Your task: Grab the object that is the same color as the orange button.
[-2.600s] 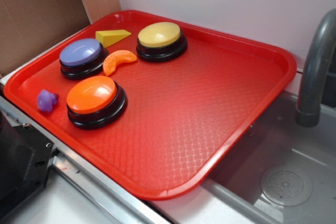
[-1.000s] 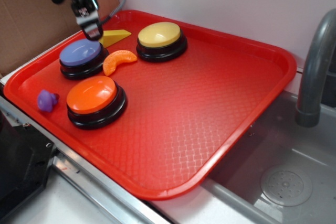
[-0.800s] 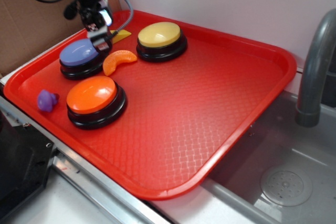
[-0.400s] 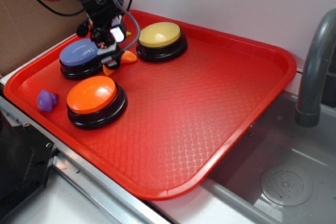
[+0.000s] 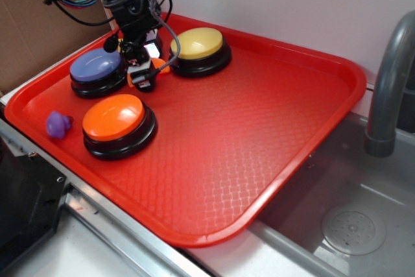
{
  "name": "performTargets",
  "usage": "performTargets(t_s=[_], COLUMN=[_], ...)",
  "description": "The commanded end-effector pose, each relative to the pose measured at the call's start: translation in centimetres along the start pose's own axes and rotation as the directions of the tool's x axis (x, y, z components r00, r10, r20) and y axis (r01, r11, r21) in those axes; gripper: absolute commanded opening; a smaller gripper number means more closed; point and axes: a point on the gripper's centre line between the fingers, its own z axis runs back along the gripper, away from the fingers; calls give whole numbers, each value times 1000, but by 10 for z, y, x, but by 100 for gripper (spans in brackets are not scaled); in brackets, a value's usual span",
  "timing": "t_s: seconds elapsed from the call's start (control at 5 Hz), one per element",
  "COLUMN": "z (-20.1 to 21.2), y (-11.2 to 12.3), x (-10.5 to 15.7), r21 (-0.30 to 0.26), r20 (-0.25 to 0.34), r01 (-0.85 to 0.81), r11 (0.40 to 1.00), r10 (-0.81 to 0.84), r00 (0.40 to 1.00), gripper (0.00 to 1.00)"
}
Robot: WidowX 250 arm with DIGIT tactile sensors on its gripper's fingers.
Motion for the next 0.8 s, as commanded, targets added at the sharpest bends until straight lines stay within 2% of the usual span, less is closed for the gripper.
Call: performTargets(t_s=[0.0,0.4,0.6], z=[3,9,29], y=[2,6,9], x=[17,17,16], r21=[30,44,73], r20=[-9,-10,8], r01=[3,-20,-65], r11=[1000,999,995], r10=[-3,20,65], r00=[1000,1000,998], gripper=[0,0,0])
